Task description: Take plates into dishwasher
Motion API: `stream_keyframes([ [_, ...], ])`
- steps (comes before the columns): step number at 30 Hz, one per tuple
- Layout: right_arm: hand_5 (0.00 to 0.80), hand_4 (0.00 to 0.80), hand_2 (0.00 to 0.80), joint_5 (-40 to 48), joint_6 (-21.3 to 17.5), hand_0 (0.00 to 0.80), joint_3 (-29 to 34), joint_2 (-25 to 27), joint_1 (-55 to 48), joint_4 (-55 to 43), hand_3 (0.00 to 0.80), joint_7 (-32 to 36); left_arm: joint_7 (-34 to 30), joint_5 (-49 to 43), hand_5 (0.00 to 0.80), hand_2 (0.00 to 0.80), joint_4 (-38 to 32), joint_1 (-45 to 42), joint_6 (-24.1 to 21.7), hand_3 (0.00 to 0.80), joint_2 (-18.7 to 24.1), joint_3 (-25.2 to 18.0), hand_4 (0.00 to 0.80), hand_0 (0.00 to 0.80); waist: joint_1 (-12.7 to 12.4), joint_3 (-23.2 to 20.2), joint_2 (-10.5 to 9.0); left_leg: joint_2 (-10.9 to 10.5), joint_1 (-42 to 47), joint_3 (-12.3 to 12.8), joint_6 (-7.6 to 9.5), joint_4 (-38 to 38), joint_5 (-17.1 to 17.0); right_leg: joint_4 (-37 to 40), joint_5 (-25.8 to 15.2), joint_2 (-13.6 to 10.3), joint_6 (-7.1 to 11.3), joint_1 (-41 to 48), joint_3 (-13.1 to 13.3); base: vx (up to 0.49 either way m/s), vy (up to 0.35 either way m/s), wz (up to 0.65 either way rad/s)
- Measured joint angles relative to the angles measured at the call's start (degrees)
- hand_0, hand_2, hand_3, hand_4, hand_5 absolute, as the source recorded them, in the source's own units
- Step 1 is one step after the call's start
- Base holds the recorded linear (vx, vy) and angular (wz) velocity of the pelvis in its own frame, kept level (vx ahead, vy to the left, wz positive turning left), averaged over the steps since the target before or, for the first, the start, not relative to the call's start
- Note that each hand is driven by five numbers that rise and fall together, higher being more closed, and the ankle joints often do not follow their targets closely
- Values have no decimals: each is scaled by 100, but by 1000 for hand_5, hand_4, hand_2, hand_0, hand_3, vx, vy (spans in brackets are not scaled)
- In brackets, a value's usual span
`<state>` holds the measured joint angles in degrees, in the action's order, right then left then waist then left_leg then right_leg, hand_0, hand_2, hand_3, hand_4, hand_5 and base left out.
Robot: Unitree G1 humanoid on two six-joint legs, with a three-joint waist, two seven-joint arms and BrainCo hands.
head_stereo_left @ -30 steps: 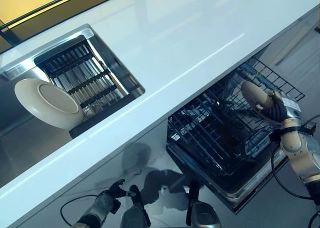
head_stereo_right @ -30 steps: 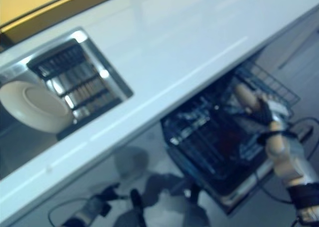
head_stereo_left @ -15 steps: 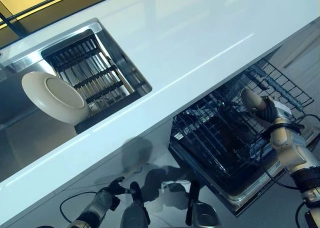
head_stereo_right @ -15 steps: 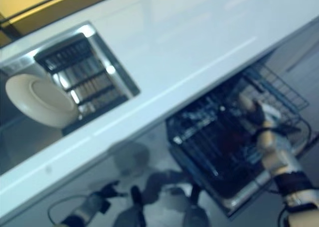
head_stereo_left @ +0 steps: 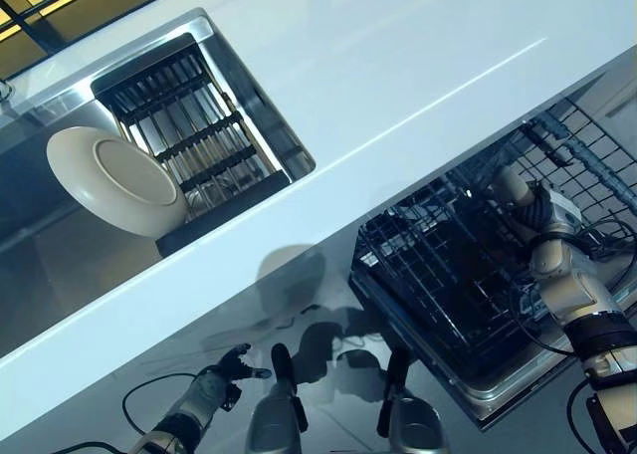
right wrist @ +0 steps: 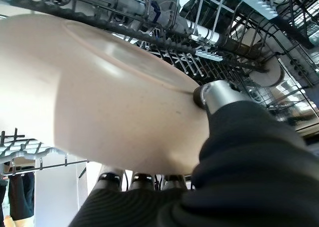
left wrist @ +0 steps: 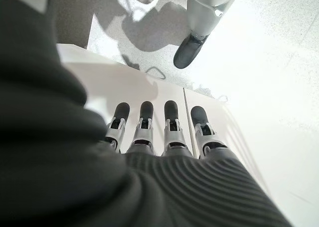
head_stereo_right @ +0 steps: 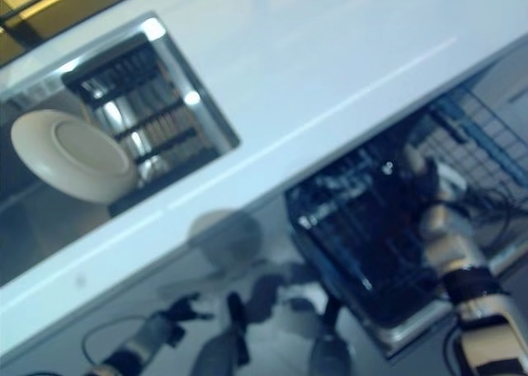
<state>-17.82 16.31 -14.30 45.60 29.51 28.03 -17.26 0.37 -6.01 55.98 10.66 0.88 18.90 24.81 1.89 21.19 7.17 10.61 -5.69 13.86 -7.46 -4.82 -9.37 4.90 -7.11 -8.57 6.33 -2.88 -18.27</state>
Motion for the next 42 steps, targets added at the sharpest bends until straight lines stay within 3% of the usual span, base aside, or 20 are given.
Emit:
stream_keyframes([
  [6,800,800,800,-7,29,800,-11,25,223,207,800,-84,-8,4,0,0,-33,11,-16,0,2,3,0,0,-6,80,164,-6,-63,-12,2,0,-10,-2,-2,-6,-1,-57,-7,0,0,0],
  [21,800,800,800,-12,29,800,-227,232,595,726,800,-90,-12,56,0,0,-121,73,-123,0,10,128,0,0,-130,160,335,-90,-130,-179,40,-1,-44,-25,-4,-87,30,-80,-89,-1,2,2],
  [42,800,800,800,-80,-164,800,-392,245,683,1470,800,-44,-42,55,0,0,-275,84,-126,0,36,270,0,0,-265,162,340,-94,-205,-371,62,-1,-123,-139,41,-96,40,-77,-252,-5,-30,4],
])
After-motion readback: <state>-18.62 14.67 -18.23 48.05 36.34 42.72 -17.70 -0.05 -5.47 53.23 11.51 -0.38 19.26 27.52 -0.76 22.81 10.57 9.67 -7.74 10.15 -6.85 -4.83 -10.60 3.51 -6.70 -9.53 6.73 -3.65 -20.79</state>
